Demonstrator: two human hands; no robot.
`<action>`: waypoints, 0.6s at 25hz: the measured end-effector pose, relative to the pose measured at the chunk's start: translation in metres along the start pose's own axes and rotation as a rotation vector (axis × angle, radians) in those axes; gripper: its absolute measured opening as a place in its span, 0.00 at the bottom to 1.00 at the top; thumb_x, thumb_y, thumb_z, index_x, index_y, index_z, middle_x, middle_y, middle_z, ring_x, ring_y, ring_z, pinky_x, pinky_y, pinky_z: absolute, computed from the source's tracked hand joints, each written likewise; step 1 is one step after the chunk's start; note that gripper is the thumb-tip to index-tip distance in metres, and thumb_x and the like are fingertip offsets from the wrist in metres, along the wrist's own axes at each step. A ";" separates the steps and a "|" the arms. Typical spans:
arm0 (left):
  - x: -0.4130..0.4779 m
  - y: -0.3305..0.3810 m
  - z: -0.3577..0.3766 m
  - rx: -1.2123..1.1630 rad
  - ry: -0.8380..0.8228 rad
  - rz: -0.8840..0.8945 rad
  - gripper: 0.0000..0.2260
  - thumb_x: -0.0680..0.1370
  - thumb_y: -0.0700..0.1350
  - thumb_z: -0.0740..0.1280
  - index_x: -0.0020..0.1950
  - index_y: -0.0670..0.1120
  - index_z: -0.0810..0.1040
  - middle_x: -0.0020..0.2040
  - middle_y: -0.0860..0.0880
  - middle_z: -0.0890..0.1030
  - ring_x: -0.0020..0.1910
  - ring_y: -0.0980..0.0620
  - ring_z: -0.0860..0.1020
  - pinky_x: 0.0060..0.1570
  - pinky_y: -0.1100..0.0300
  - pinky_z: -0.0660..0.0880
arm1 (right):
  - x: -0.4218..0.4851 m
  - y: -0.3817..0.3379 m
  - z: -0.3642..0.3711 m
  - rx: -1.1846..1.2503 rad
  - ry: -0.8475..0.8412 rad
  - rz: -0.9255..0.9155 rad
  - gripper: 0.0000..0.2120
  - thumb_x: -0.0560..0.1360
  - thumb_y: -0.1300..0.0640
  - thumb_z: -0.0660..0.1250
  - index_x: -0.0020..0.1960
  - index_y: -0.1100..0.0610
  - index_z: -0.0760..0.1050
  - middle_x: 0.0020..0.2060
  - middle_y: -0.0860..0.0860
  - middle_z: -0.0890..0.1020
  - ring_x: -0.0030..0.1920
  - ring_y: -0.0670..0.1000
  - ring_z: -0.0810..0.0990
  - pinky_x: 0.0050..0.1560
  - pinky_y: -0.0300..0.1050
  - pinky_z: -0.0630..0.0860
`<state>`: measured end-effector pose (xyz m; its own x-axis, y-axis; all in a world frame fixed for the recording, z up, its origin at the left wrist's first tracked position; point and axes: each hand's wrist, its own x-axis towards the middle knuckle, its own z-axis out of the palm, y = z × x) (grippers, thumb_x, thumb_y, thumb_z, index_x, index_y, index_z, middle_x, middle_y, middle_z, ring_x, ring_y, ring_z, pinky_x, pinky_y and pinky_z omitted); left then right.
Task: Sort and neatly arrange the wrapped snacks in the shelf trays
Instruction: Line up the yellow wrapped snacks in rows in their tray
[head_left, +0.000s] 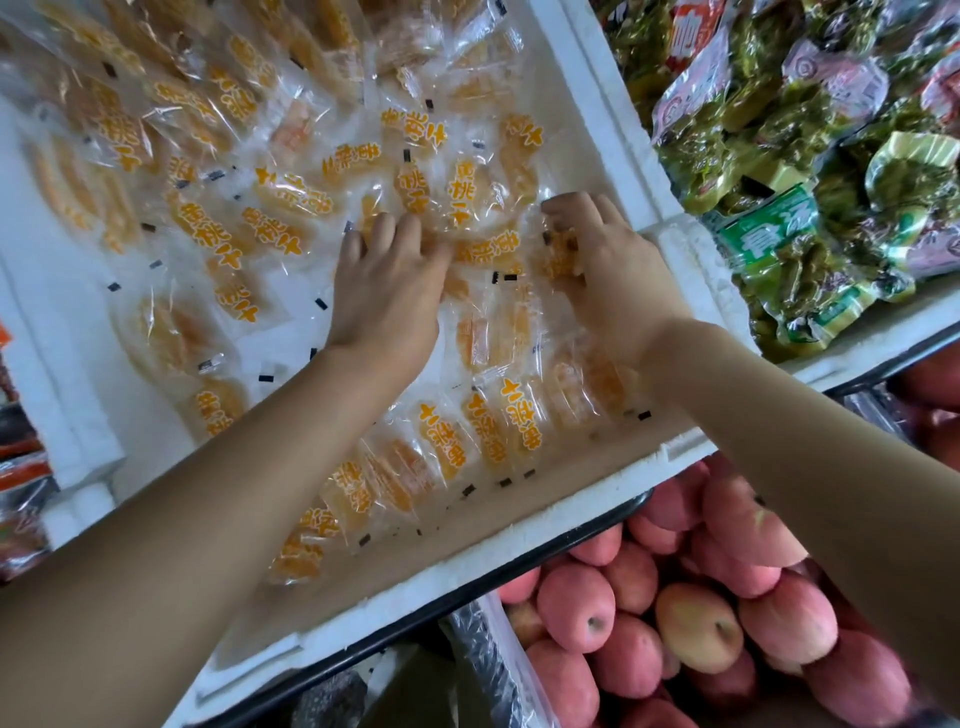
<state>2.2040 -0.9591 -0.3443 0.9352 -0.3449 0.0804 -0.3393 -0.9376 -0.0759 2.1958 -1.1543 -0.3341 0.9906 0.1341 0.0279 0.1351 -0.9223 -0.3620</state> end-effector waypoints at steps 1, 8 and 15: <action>-0.003 0.000 -0.002 0.037 -0.003 -0.021 0.16 0.72 0.40 0.71 0.59 0.43 0.76 0.55 0.39 0.75 0.58 0.39 0.71 0.56 0.46 0.66 | -0.001 0.001 0.001 0.028 -0.015 0.005 0.27 0.71 0.68 0.66 0.68 0.56 0.64 0.62 0.55 0.70 0.53 0.61 0.76 0.52 0.51 0.70; -0.026 0.016 0.001 -0.292 0.069 0.420 0.18 0.73 0.39 0.69 0.64 0.42 0.74 0.64 0.44 0.75 0.64 0.42 0.70 0.62 0.51 0.59 | 0.009 -0.006 0.012 0.164 -0.083 -0.017 0.25 0.70 0.66 0.65 0.66 0.54 0.70 0.63 0.50 0.75 0.59 0.57 0.76 0.57 0.43 0.67; -0.010 -0.003 0.013 -0.288 -0.102 0.338 0.17 0.74 0.48 0.71 0.61 0.44 0.77 0.67 0.42 0.74 0.69 0.37 0.68 0.62 0.40 0.68 | 0.004 -0.002 0.005 -0.108 -0.047 -0.044 0.26 0.72 0.67 0.64 0.68 0.52 0.67 0.63 0.50 0.73 0.58 0.58 0.74 0.54 0.51 0.73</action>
<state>2.1975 -0.9521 -0.3573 0.7673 -0.6413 -0.0012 -0.6282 -0.7520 0.1995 2.1996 -1.1504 -0.3379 0.9819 0.1894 -0.0030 0.1822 -0.9486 -0.2587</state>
